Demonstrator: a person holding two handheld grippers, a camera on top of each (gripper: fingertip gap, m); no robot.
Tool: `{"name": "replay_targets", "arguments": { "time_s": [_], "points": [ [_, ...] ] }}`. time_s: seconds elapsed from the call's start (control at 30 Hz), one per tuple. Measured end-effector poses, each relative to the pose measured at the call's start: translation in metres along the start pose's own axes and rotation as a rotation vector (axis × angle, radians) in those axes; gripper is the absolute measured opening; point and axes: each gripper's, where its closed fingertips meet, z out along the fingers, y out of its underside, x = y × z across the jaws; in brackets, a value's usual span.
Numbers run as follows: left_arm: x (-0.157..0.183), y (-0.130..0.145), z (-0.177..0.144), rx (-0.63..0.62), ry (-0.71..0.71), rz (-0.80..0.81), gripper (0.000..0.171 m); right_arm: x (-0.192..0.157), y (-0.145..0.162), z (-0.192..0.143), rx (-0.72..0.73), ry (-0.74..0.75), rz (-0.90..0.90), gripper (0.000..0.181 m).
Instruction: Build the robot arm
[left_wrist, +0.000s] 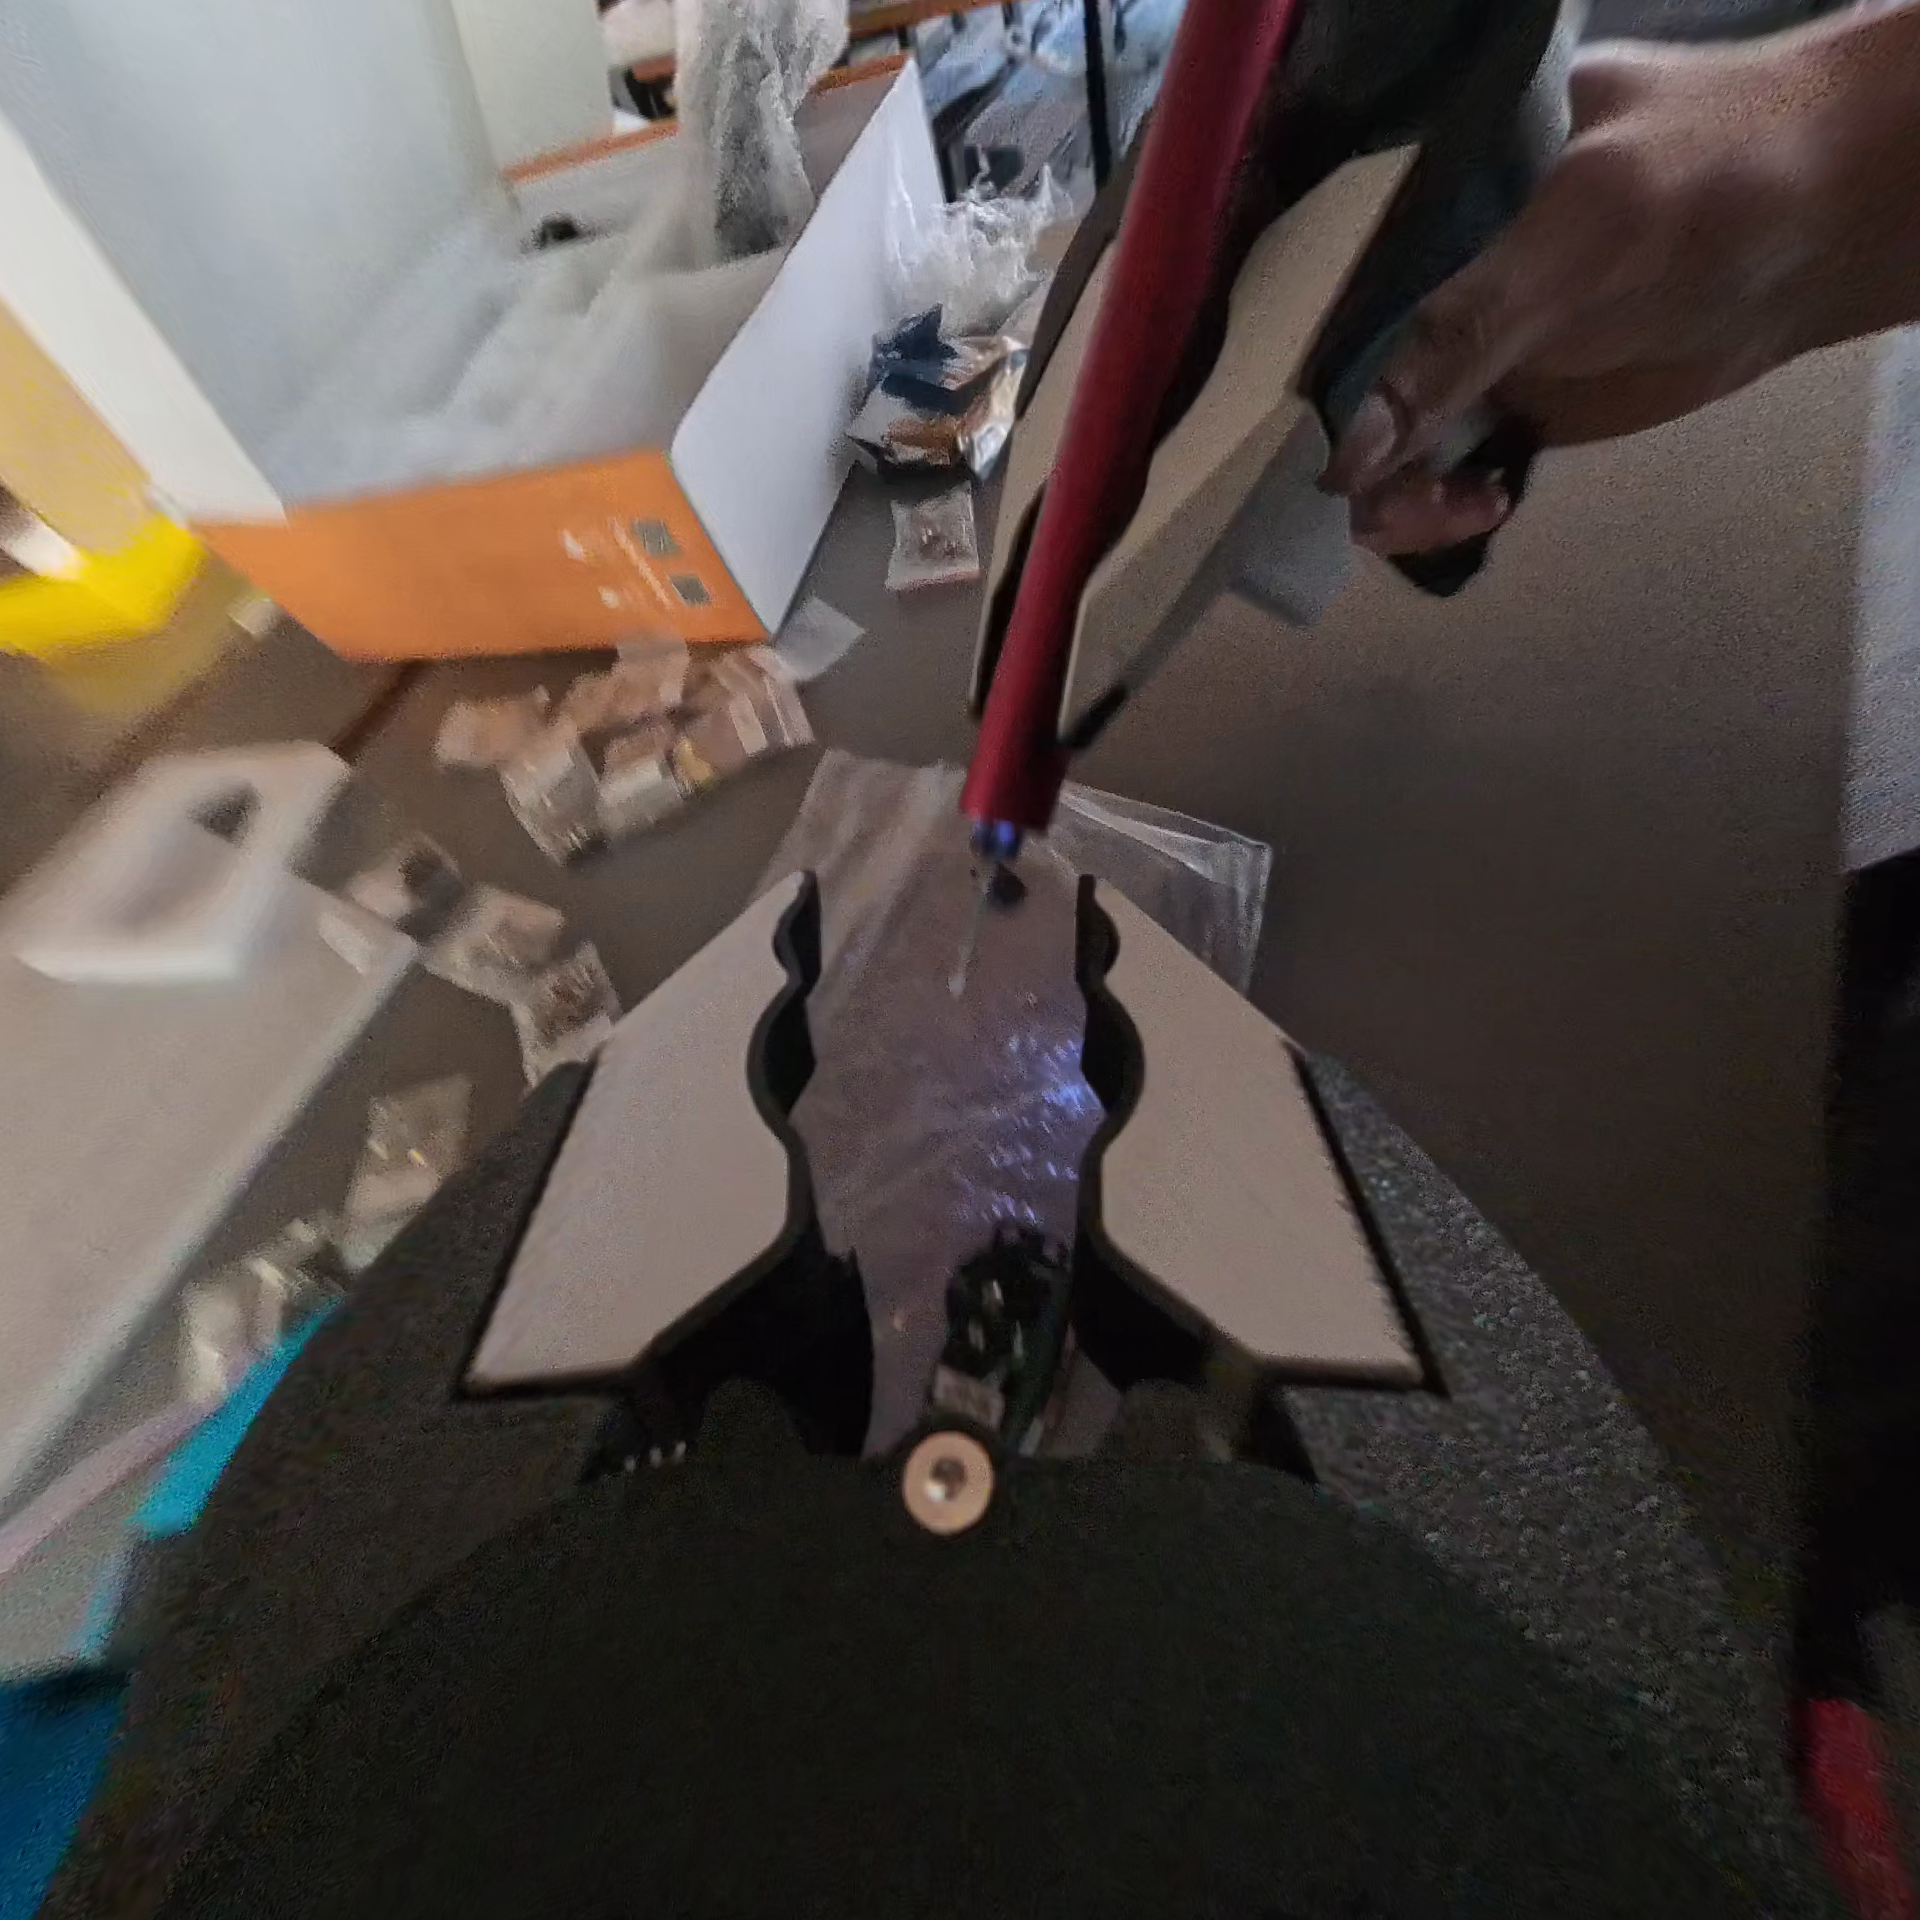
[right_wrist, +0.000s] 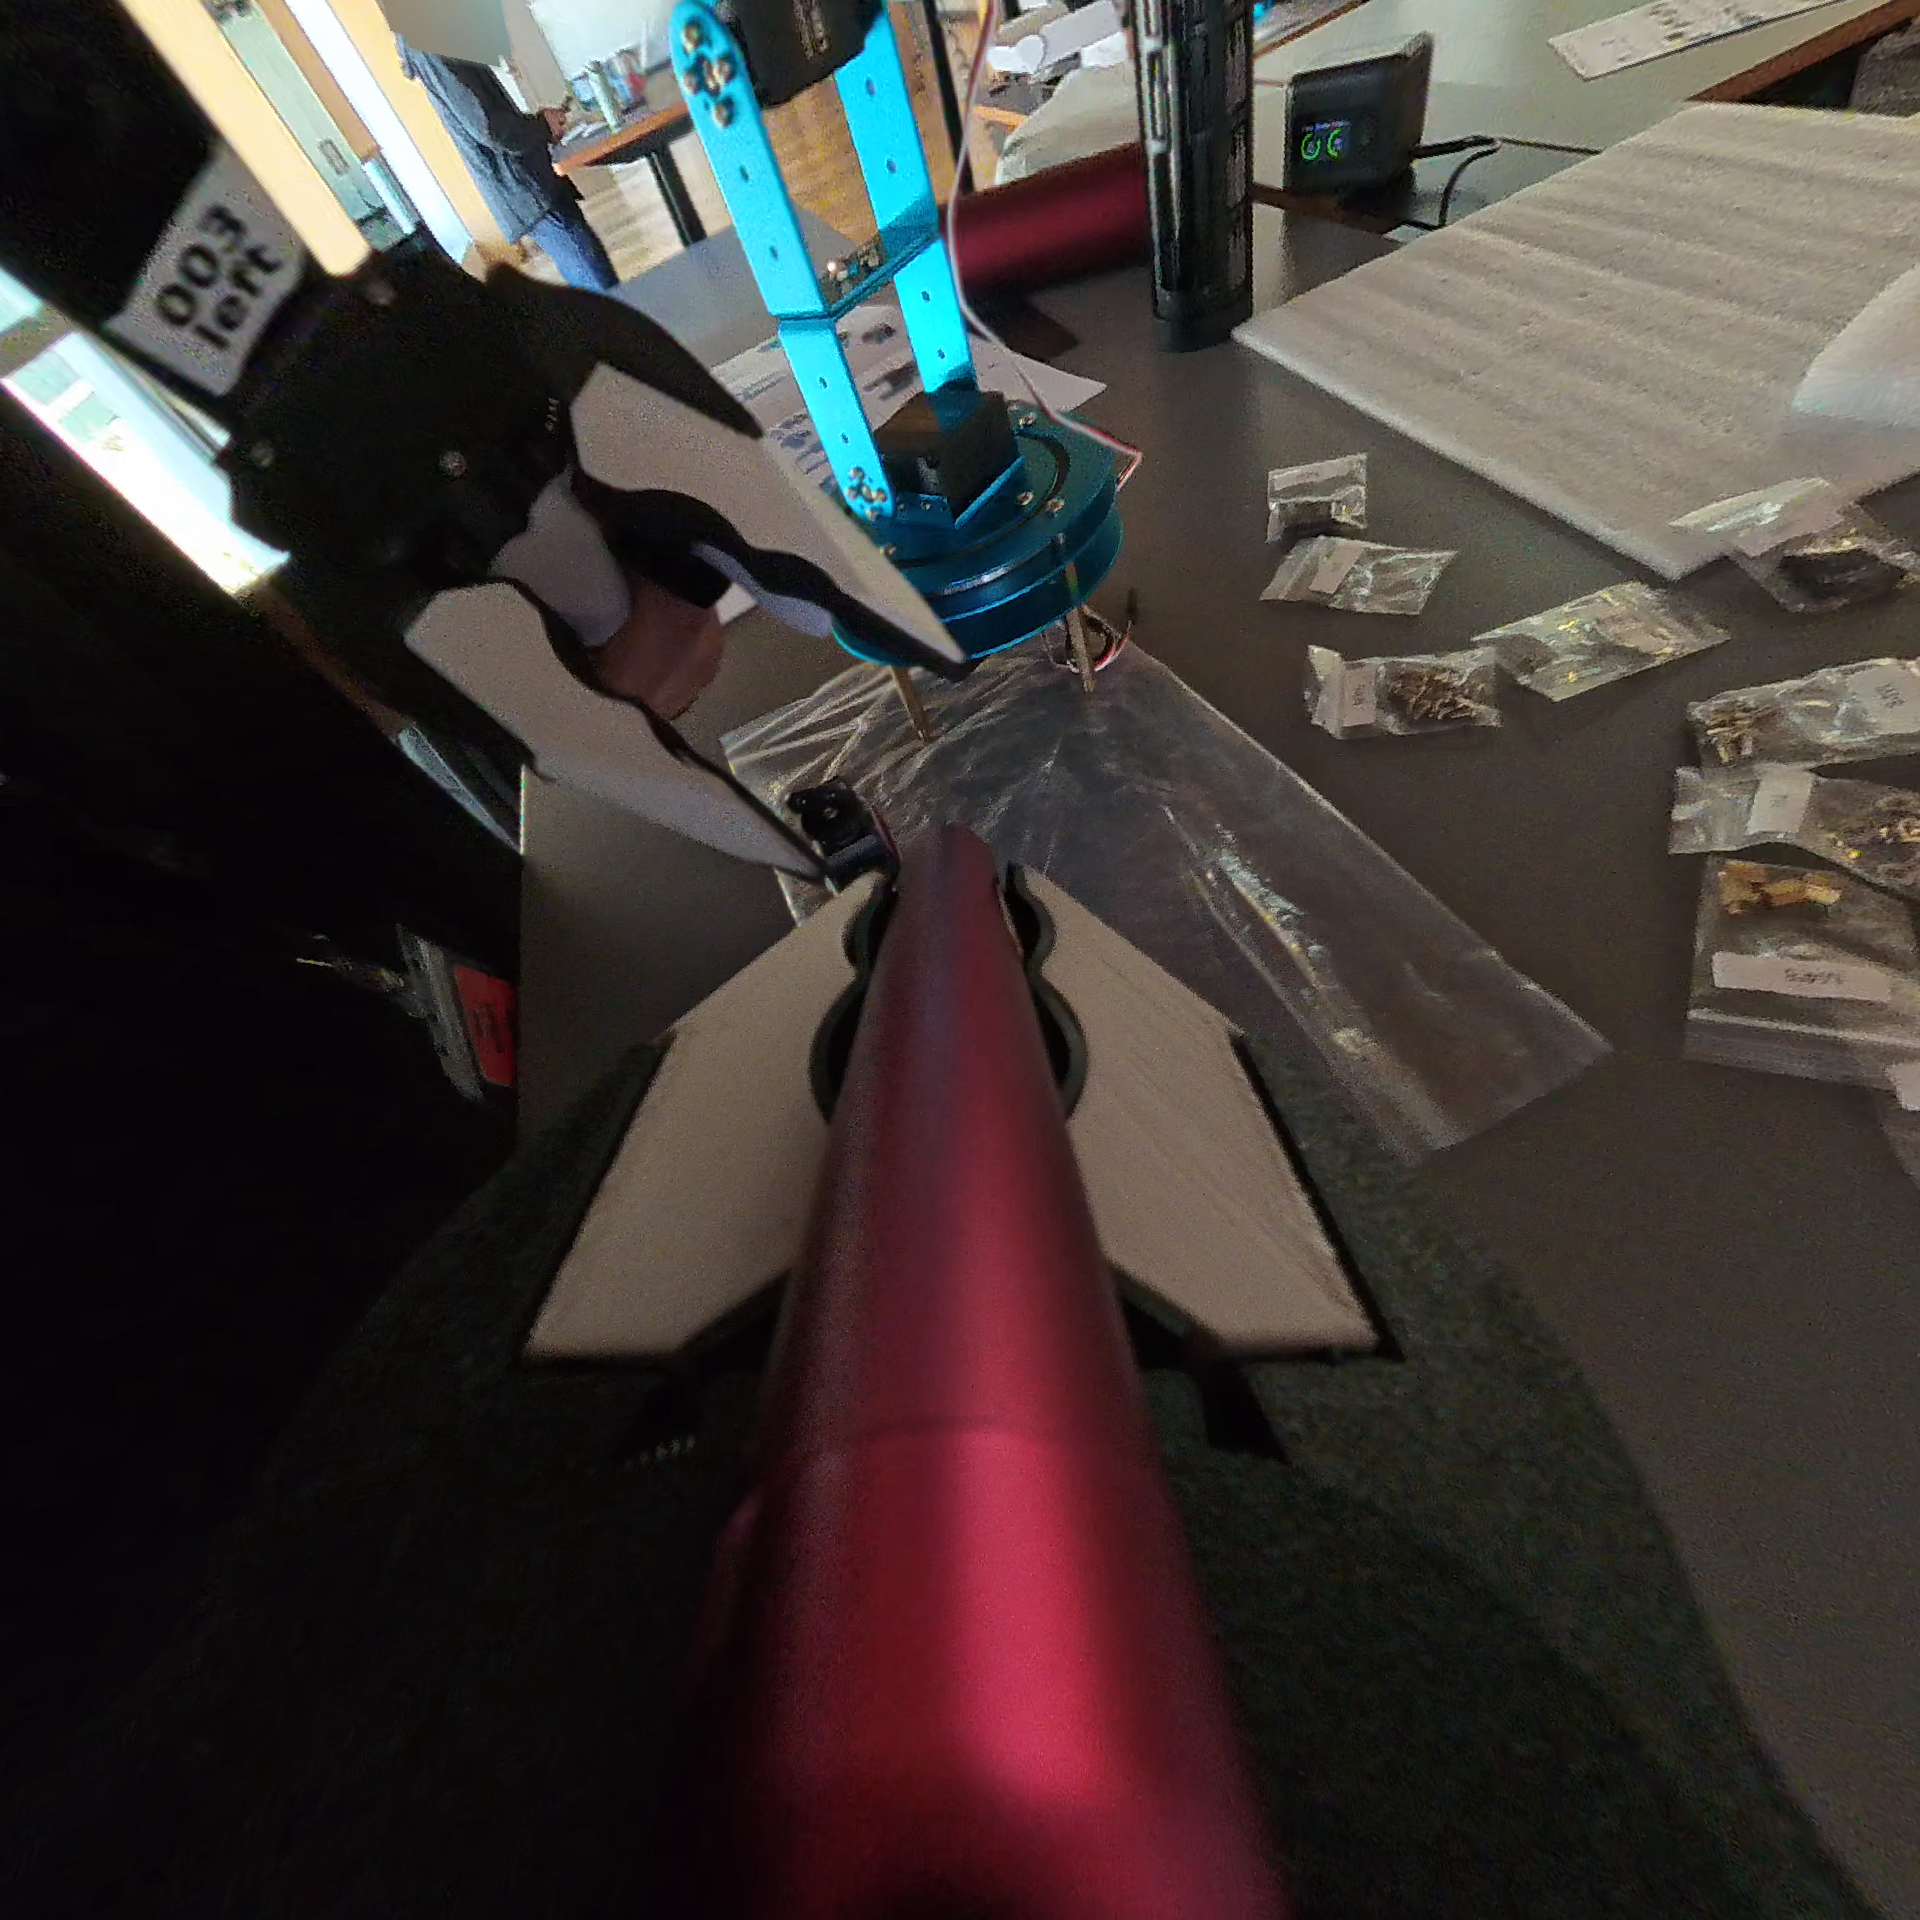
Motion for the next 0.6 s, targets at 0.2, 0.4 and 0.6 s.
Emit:
{"name": "replay_targets", "arguments": {
  "time_s": [0.2,0.4,0.6],
  "points": [
    [0.030,-0.011,0.052,-0.118,-0.049,0.297,0.021,-0.003,0.012,-0.029,0.057,0.031,0.066,0.022],
    [0.047,-0.006,0.105,-0.224,0.003,0.512,0.021,0.025,0.072,-0.101,-0.110,0.031,0.127,0.024],
    [0.052,-0.005,0.139,-0.287,0.023,0.680,0.021,0.061,0.118,-0.136,-0.242,0.110,0.095,0.029]
  ]
}}
